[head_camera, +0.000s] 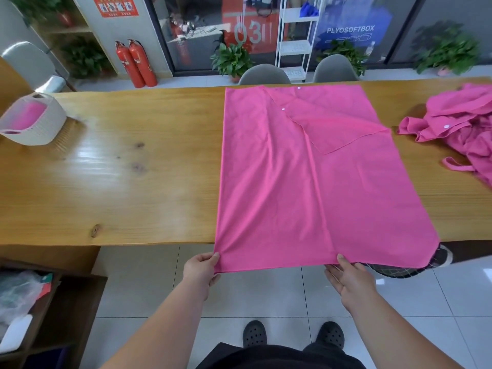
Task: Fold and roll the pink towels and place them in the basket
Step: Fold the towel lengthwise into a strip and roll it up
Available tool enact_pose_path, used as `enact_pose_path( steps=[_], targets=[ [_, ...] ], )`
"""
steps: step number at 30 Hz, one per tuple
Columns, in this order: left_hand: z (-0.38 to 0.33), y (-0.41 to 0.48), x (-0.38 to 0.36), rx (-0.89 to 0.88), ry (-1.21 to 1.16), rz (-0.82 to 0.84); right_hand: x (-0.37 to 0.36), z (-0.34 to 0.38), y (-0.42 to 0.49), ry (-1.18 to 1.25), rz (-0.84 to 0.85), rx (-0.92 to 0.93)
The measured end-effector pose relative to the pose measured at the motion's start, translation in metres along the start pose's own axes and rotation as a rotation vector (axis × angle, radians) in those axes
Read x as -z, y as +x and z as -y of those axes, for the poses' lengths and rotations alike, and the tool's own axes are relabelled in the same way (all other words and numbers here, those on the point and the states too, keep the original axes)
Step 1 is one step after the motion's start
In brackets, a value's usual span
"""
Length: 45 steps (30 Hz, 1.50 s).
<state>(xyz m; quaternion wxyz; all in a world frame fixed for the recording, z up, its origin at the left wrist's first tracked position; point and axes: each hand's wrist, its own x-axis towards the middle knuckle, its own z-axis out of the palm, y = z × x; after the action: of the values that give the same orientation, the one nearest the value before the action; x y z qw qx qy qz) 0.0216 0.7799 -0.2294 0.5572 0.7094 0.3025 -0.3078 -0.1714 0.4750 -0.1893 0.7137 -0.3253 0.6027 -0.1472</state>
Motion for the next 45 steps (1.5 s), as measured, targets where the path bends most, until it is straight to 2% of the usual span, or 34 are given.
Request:
enact_pose_path(
  steps=[4,8,10,13,14,16,19,21,23,25,29,31,32,34,37,42,45],
  targets=[
    [-0.004,-0.005,0.001,0.044,-0.005,0.046,0.0,0.002,-0.002,-0.005,-0.005,-0.012],
    [-0.042,-0.023,-0.017,-0.029,0.005,0.074,-0.001,0.009,-0.006,0.021,0.007,-0.015],
    [-0.088,-0.049,-0.034,-0.128,-0.133,0.173,-0.005,0.016,-0.007,0.103,0.02,-0.004],
    [-0.159,-0.104,-0.046,-0.407,-0.356,0.47,-0.014,0.024,-0.013,0.25,0.093,0.037],
    [-0.169,-0.111,-0.043,-0.467,-0.373,0.489,-0.017,0.025,-0.017,0.278,0.114,0.049],
    [-0.159,-0.098,-0.027,-0.491,-0.261,0.349,-0.022,0.024,-0.023,0.27,0.126,0.047],
    [-0.09,-0.045,0.005,-0.386,0.19,-0.034,-0.021,0.013,-0.025,0.09,0.089,-0.009],
    [-0.048,-0.023,0.021,-0.253,0.432,-0.11,-0.015,0.001,-0.022,-0.029,0.065,-0.05],
    [-0.033,-0.018,0.022,-0.175,0.492,-0.078,-0.01,-0.004,-0.022,-0.083,0.074,-0.073],
    [-0.047,-0.027,0.009,-0.173,0.363,0.047,-0.01,-0.002,-0.023,-0.081,0.075,-0.066],
    [-0.117,-0.083,-0.015,-0.298,-0.227,0.478,-0.013,0.013,-0.023,0.129,0.051,-0.027],
    [-0.134,-0.092,-0.01,-0.369,-0.349,0.558,-0.018,0.019,-0.026,0.218,0.079,-0.008],
    [-0.131,-0.087,-0.004,-0.375,-0.312,0.501,-0.02,0.02,-0.027,0.23,0.088,-0.003],
    [-0.106,-0.064,0.011,-0.385,-0.088,0.263,-0.022,0.018,-0.029,0.184,0.085,-0.006],
    [-0.049,-0.03,0.035,-0.375,0.211,0.026,-0.015,0.002,-0.032,-0.025,0.054,-0.049],
    [0.013,-0.01,0.065,-0.323,0.452,-0.138,0.007,-0.028,-0.038,-0.238,0.051,-0.184],
    [0.025,-0.008,0.077,-0.264,0.657,-0.148,0.018,-0.037,-0.044,-0.417,-0.001,-0.233]
  ],
)
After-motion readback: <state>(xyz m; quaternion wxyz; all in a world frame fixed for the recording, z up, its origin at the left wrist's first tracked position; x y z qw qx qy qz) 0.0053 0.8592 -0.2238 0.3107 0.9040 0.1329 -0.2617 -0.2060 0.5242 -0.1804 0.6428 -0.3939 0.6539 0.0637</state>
